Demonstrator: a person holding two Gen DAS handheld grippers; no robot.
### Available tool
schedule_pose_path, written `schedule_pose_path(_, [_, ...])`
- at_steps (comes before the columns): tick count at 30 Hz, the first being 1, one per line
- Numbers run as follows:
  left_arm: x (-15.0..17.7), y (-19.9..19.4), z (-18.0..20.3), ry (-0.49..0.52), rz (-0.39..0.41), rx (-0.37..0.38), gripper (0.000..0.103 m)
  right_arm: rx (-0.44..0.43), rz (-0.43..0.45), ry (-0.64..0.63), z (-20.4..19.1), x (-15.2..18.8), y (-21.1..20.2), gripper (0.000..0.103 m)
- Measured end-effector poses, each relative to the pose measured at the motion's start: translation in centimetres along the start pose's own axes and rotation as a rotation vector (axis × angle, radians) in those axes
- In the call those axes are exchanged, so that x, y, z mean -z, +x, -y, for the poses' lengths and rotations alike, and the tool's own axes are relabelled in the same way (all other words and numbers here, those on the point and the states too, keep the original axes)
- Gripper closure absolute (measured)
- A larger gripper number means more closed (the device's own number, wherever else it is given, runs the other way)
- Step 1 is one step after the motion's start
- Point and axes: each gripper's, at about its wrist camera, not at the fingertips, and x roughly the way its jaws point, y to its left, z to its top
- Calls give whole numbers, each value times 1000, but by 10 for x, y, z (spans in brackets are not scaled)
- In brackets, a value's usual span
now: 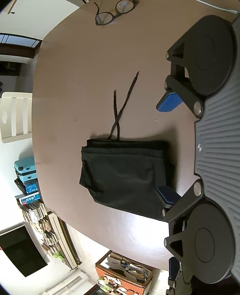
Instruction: Fold clothes
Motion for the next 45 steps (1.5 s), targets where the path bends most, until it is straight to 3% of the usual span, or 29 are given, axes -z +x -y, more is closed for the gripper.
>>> schedule_pose_path(16, [11,-4,-7,16,7,-29,1,4,1,-5,1,13,-3,11])
schedule_pose_path(34, [13,-15,-22,-73,52,-5,1,6,-14,-3,2,14,-3,10])
schedule_pose_path(37, [11,-16,-19,-66,42,-48,1,-4,-32,6,3,13,-3,10])
schedule_pose_path(39, [12,-19,-18,-65,61,-64,1,-6,-35,9,3,13,-3,10])
schedule_pose_path(42, [12,-23,-21,-85,83,-26,1,12,-19,-8,1,13,-6,10])
schedule_pose_path(45, [13,-29,-18,-58,109,-52,3,12,-8,-7,1,13,-9,10])
